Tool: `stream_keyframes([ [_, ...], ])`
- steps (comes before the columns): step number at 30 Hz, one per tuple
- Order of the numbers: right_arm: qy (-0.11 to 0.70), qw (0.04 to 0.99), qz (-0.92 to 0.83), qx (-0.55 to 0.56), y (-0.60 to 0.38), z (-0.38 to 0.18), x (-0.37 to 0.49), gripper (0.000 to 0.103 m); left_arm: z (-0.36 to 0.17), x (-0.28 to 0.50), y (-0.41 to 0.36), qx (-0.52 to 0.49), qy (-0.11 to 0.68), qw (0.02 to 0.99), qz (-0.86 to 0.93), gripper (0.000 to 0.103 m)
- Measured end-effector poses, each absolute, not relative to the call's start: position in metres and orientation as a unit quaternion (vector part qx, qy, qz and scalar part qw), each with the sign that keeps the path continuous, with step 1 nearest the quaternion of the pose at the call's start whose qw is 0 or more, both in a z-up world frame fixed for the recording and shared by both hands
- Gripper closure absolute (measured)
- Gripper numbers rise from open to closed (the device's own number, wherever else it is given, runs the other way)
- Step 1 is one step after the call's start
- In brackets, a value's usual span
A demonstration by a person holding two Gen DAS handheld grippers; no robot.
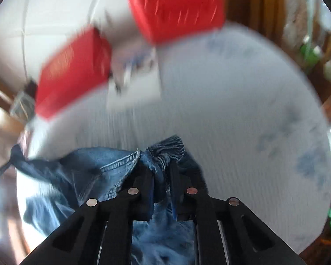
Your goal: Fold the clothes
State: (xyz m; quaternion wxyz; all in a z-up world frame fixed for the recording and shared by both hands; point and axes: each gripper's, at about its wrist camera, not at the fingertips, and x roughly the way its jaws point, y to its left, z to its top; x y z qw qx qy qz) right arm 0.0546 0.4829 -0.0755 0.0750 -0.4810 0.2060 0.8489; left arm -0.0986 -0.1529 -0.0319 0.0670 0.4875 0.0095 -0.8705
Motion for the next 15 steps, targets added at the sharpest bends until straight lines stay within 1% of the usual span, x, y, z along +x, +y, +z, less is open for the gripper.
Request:
stream_keyframes([
  [2, 0.216, 0.081, 0.855, -0.465, 0.493, -0.068, 0.076, 0.092, -0.044, -0.075, -0.163, 0.51, 0.027, 0.064, -0.857, 0.095],
  [3, 0.225, 0.081, 0.844, -0.48, 0.498, -0.078, 0.083, 0.089, -0.054, -0.065, -0.167, 0.527, 0.034, 0.063, -0.847, 0.091],
  [4, 0.231, 0.084, 0.829, -0.503, 0.501, -0.092, 0.089, 0.085, -0.072, -0.057, -0.172, 0.552, 0.038, 0.065, -0.831, 0.085],
  [5, 0.231, 0.091, 0.81, -0.531, 0.503, -0.108, 0.093, 0.077, -0.091, -0.05, -0.178, 0.582, 0.043, 0.07, -0.809, 0.072],
  [6, 0.23, 0.101, 0.793, -0.555, 0.505, -0.124, 0.097, 0.067, -0.104, -0.046, -0.184, 0.601, 0.05, 0.075, -0.794, 0.064],
  [8, 0.236, 0.113, 0.765, -0.588, 0.509, -0.154, 0.103, 0.066, -0.125, -0.037, -0.195, 0.627, 0.076, 0.086, -0.771, 0.064],
  [10, 0.262, 0.114, 0.756, -0.589, 0.514, -0.166, 0.107, 0.066, -0.121, -0.029, -0.206, 0.624, 0.1, 0.084, -0.77, 0.064],
  [11, 0.271, 0.115, 0.757, -0.583, 0.516, -0.166, 0.109, 0.063, -0.112, -0.028, -0.209, 0.615, 0.103, 0.083, -0.778, 0.061],
  [12, 0.275, 0.115, 0.759, -0.578, 0.517, -0.165, 0.109, 0.056, -0.101, -0.028, -0.211, 0.603, 0.098, 0.083, -0.787, 0.049],
  [13, 0.276, 0.113, 0.763, -0.574, 0.518, -0.161, 0.107, 0.055, -0.091, -0.031, -0.211, 0.591, 0.087, 0.086, -0.797, 0.042],
  [14, 0.276, 0.112, 0.765, -0.57, 0.519, -0.158, 0.104, 0.055, -0.082, -0.036, -0.211, 0.578, 0.074, 0.091, -0.808, 0.028],
  [15, 0.274, 0.113, 0.768, -0.568, 0.52, -0.155, 0.102, 0.055, -0.075, -0.044, -0.211, 0.567, 0.062, 0.096, -0.816, 0.019],
])
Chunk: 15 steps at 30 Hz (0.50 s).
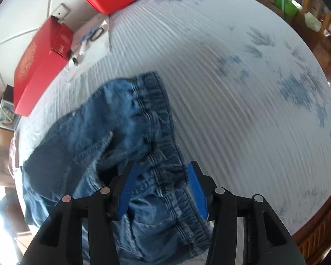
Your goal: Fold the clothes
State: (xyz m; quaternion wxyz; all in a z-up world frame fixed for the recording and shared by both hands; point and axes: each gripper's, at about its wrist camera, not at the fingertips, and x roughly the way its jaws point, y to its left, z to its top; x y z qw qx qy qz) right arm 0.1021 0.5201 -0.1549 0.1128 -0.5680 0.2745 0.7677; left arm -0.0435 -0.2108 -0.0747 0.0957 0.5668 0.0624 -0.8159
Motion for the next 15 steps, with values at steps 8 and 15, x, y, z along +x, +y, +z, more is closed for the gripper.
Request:
stream_keyframes([
  [8, 0.292, 0.115, 0.775, -0.549, 0.536, -0.144, 0.059, 0.051, -0.132, -0.124, -0.233, 0.604, 0.002, 0.135, -0.786, 0.018],
  [15, 0.285, 0.136, 0.76, -0.568, 0.547, -0.162, 0.024, 0.045, -0.172, -0.135, -0.228, 0.619, -0.008, 0.127, -0.775, 0.014],
])
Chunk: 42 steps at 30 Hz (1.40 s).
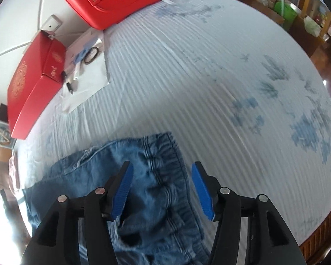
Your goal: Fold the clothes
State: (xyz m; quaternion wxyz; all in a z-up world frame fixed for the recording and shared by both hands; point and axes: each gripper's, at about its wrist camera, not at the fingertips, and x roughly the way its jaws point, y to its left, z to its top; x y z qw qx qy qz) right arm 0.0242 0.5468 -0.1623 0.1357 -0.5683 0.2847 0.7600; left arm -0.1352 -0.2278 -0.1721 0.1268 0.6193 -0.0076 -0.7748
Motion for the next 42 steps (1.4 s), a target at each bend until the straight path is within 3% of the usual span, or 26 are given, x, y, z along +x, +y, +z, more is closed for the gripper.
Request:
stream_keyframes([
  [5, 0.278, 0.138, 0.748, -0.586, 0.545, -0.192, 0.004, 0.041, -0.184, -0.13, -0.247, 0.622, 0.068, 0.112, -0.772, 0.013],
  [7, 0.272, 0.131, 0.748, -0.591, 0.539, -0.201, 0.0, 0.045, -0.188, -0.126, -0.253, 0.62, 0.098, 0.106, -0.771, 0.023],
  [8, 0.252, 0.133, 0.752, -0.595, 0.532, -0.203, -0.003, 0.056, -0.184, -0.125, -0.248, 0.617, 0.093, 0.102, -0.775, 0.05],
  [9, 0.221, 0.138, 0.758, -0.599, 0.524, -0.201, -0.005, 0.067, -0.181, -0.125, -0.241, 0.616, 0.084, 0.102, -0.777, 0.093],
  [10, 0.196, 0.141, 0.766, -0.596, 0.518, -0.196, -0.006, 0.068, -0.178, -0.126, -0.234, 0.618, 0.073, 0.105, -0.776, 0.099],
  [14, 0.154, 0.147, 0.821, -0.529, 0.512, -0.139, -0.003, 0.07, -0.139, -0.135, -0.216, 0.557, 0.023, 0.13, -0.82, 0.099],
  [19, 0.15, 0.151, 0.864, -0.457, 0.532, -0.084, -0.028, 0.073, -0.096, -0.175, -0.236, 0.491, 0.038, 0.168, -0.854, 0.099],
  [23, 0.157, 0.152, 0.866, -0.449, 0.541, -0.097, -0.076, 0.072, -0.104, -0.218, -0.259, 0.484, 0.077, 0.2, -0.848, 0.098],
  [28, 0.195, 0.157, 0.832, -0.495, 0.545, -0.134, -0.104, 0.063, -0.123, -0.236, -0.264, 0.553, 0.096, 0.178, -0.808, 0.094],
  [29, 0.208, 0.151, 0.833, -0.49, 0.545, -0.134, -0.097, 0.058, -0.121, -0.231, -0.263, 0.553, 0.092, 0.174, -0.809, 0.084],
  [30, 0.218, 0.148, 0.833, -0.487, 0.545, -0.133, -0.087, 0.051, -0.119, -0.224, -0.263, 0.555, 0.09, 0.17, -0.81, 0.068],
  [31, 0.226, 0.146, 0.832, -0.485, 0.547, -0.132, -0.076, 0.051, -0.116, -0.214, -0.263, 0.556, 0.092, 0.165, -0.809, 0.057],
  [32, 0.233, 0.146, 0.829, -0.486, 0.547, -0.131, -0.063, 0.051, -0.114, -0.2, -0.263, 0.557, 0.097, 0.161, -0.809, 0.036],
  [33, 0.24, 0.147, 0.825, -0.49, 0.548, -0.132, -0.047, 0.051, -0.112, -0.184, -0.264, 0.557, 0.1, 0.159, -0.809, 0.027],
  [42, 0.31, 0.18, 0.769, -0.529, 0.548, -0.172, 0.089, 0.05, -0.128, -0.037, -0.307, 0.583, 0.118, 0.198, -0.779, 0.027],
])
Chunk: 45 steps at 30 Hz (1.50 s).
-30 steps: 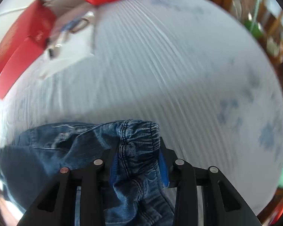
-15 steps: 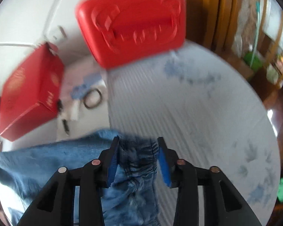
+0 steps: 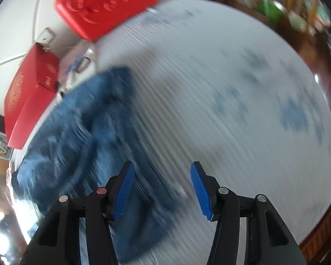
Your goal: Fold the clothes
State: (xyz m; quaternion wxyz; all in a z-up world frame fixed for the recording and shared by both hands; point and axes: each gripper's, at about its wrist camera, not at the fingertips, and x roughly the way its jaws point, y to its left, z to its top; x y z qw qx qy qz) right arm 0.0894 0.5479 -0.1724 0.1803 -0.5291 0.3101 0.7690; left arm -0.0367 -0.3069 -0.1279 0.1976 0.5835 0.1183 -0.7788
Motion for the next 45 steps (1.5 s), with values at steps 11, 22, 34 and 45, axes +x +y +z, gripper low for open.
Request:
stream_keyframes([
  [11, 0.367, 0.181, 0.744, -0.527, 0.547, -0.198, 0.137, 0.048, -0.188, 0.025, -0.318, 0.613, 0.153, 0.189, -0.752, 0.026],
  [22, 0.336, 0.168, 0.759, -0.531, 0.512, -0.213, 0.102, 0.037, -0.175, 0.013, -0.284, 0.606, 0.111, 0.178, -0.767, 0.089],
  [34, 0.262, 0.224, 0.783, -0.517, 0.526, -0.17, 0.147, 0.089, -0.131, -0.038, -0.277, 0.558, 0.086, 0.203, -0.8, 0.085],
  [45, 0.361, 0.19, 0.78, -0.474, 0.536, -0.167, 0.193, 0.059, -0.095, 0.004, -0.286, 0.527, 0.178, 0.176, -0.812, 0.009],
])
